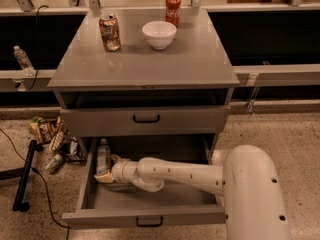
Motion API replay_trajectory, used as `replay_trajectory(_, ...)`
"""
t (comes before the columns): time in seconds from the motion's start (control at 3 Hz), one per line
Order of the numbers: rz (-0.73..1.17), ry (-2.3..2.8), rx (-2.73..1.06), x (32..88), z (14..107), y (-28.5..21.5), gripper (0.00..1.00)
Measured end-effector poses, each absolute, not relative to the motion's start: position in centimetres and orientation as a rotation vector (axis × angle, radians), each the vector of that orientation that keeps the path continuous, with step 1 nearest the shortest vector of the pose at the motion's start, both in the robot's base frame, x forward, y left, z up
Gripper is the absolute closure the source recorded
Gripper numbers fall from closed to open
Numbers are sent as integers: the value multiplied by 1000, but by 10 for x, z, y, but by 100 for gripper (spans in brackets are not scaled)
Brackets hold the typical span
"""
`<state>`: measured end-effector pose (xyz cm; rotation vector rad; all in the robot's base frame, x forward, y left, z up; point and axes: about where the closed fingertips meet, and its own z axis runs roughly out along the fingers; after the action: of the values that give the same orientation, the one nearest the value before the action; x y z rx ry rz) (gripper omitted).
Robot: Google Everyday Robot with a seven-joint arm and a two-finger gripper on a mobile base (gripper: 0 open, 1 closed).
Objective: Pick blue plastic bottle from middle drawer and place on counter
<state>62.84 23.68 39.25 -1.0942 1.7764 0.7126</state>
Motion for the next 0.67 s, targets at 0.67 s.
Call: replay_trajectory(0.67, 730, 1759, -1138, 619, 397, 241, 95)
